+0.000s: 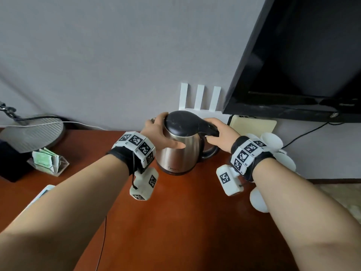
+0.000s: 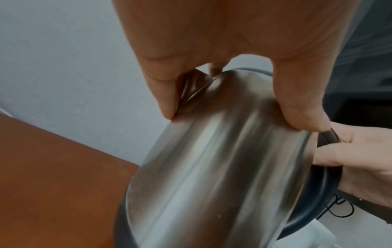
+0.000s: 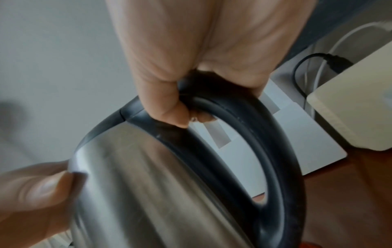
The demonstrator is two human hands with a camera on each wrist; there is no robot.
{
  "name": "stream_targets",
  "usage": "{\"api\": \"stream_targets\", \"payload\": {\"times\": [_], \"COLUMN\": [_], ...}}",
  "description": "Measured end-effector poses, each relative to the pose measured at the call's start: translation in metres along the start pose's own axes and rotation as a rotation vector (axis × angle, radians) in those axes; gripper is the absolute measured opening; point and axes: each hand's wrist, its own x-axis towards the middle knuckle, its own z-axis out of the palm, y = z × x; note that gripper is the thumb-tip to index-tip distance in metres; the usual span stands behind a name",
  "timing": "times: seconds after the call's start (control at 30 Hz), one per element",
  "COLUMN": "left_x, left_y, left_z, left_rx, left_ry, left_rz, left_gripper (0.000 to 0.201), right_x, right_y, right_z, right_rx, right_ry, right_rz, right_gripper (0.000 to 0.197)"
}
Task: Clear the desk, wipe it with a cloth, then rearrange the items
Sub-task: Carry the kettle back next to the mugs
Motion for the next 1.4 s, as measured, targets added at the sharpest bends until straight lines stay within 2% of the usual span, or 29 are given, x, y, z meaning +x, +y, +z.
{"api": "stream_targets", "payload": {"times": [0.3, 0.53, 0.67, 0.87, 0.97, 1.13, 1.4], "left_x": [0.043, 0.068, 0.077, 0.082, 0.084, 0.089, 0.095], "left_y": [0.030, 0.039, 0.042, 0.040, 0.037, 0.039, 0.045], "left_z": [0.056, 0.078, 0.081, 0.083, 0.080, 0.077, 0.078], "left_rx": [0.009, 0.017, 0.073, 0.049, 0.040, 0.060, 0.088], "left_ry": [0.018, 0.004, 0.005, -0.024, -0.026, -0.024, -0.025], "left_rz": [-0.062, -0.090, -0.089, -0.009, 0.007, 0.040, 0.064], "left_gripper": [0.113, 0.115, 0.116, 0.105, 0.104, 0.093, 0.088], "right_x": [0.039, 0.059, 0.065, 0.070, 0.073, 0.072, 0.073], "right_y": [0.070, 0.094, 0.101, 0.098, 0.110, 0.126, 0.125], "right_z": [-0.025, -0.037, -0.039, -0.050, -0.056, -0.057, -0.059], "right_rx": [-0.025, -0.070, -0.081, -0.168, -0.238, -0.156, -0.153], "right_ry": [-0.071, -0.098, -0.097, 0.026, 0.011, 0.029, 0.071], "right_rz": [-0.003, -0.003, 0.013, 0.059, 0.135, 0.221, 0.237], "right_gripper": [0.054, 0.052, 0.052, 0.053, 0.058, 0.042, 0.044]}}
